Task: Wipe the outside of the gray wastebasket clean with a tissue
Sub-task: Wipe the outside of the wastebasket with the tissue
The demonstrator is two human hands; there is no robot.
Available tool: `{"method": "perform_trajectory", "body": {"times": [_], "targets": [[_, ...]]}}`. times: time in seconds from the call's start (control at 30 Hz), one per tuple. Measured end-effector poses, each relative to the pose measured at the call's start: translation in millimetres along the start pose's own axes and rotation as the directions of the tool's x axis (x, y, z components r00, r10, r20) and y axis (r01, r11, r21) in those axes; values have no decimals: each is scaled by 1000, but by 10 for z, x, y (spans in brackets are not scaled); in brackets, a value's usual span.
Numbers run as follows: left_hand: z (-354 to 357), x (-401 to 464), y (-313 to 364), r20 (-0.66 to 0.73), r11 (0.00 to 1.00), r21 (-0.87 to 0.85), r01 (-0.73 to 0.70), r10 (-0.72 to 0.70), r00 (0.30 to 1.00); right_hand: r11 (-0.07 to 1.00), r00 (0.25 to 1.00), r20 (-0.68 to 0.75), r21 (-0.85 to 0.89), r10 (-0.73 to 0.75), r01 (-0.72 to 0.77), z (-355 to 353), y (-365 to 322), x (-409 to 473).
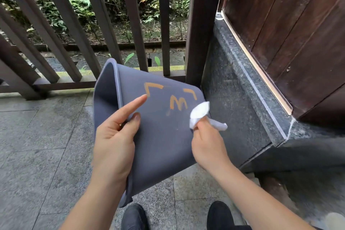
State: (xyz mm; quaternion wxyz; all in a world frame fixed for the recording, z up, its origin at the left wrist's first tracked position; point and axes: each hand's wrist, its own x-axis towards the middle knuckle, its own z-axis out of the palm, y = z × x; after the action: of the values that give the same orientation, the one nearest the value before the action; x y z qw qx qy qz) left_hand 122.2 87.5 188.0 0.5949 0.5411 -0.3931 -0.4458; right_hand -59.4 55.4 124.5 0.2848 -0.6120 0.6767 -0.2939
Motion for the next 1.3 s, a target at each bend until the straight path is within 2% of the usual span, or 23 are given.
{"method": "perform_trajectory", "body": {"times": [0.07,0.17,0.23,0.3,0.33,0.4,0.47,0.53,0.6,0.67,0.73,0.8,0.87,0.9,0.93,1.07,1.2,1.3], "targets": [[24,-9,14,7,1000,11,-11,11,1000,971,972,-2,-32,-237,237,72,-187,-177],[-20,18,35,-25,1000,15,-22,23,999,839,836,83,2,-542,544,195,-367,-497],[-77,39,53,-51,1000,-14,-5,4,999,731,726,95,31,-681,682,260,-373,-631],[-110,41,74,-64,1000,-21,8,-9,998,657,653,91,26,-752,754,257,-304,-631],[-110,41,81,-65,1000,-20,12,-13,998,655,652,87,-3,-753,756,228,-275,-586],[-110,50,90,-75,998,-56,32,-36,997,758,760,88,-55,-644,650,133,-227,-471],[-109,71,89,-98,994,-100,52,-61,993,879,888,31,-127,-459,459,42,-183,-352],[-92,75,89,-110,993,-107,53,-65,992,960,968,14,-126,-249,249,-1,-138,-258],[-69,63,86,-105,995,-90,45,-54,993,983,985,56,-75,-161,165,11,-140,-247],[-65,56,76,-96,998,-65,27,-33,995,968,965,106,-45,-241,247,62,-238,-342],[-62,50,64,-91,999,-42,4,-8,996,877,870,173,-60,-461,476,141,-394,-502],[-68,38,55,-86,1000,-12,-15,14,996,722,716,189,-43,-672,690,208,-533,-635],[-90,30,70,-80,1000,-15,-16,15,997,566,562,152,-21,-813,824,229,-607,-697],[-100,32,81,-68,1000,-28,-8,6,998,538,534,153,-18,-831,843,215,-622,-701],[-100,34,93,-48,999,-44,1,-3,999,552,547,168,-19,-820,834,179,-620,-684],[-13,23,131,56,997,-75,-1,5,998,682,698,206,-152,-686,715,-46,-574,-503],[86,-48,145,164,998,-60,-3,13,986,764,814,95,-297,-573,573,-245,-463,-244],[82,-73,134,167,996,-82,31,-17,986,888,923,17,-267,-383,374,-398,-296,-47]]}}
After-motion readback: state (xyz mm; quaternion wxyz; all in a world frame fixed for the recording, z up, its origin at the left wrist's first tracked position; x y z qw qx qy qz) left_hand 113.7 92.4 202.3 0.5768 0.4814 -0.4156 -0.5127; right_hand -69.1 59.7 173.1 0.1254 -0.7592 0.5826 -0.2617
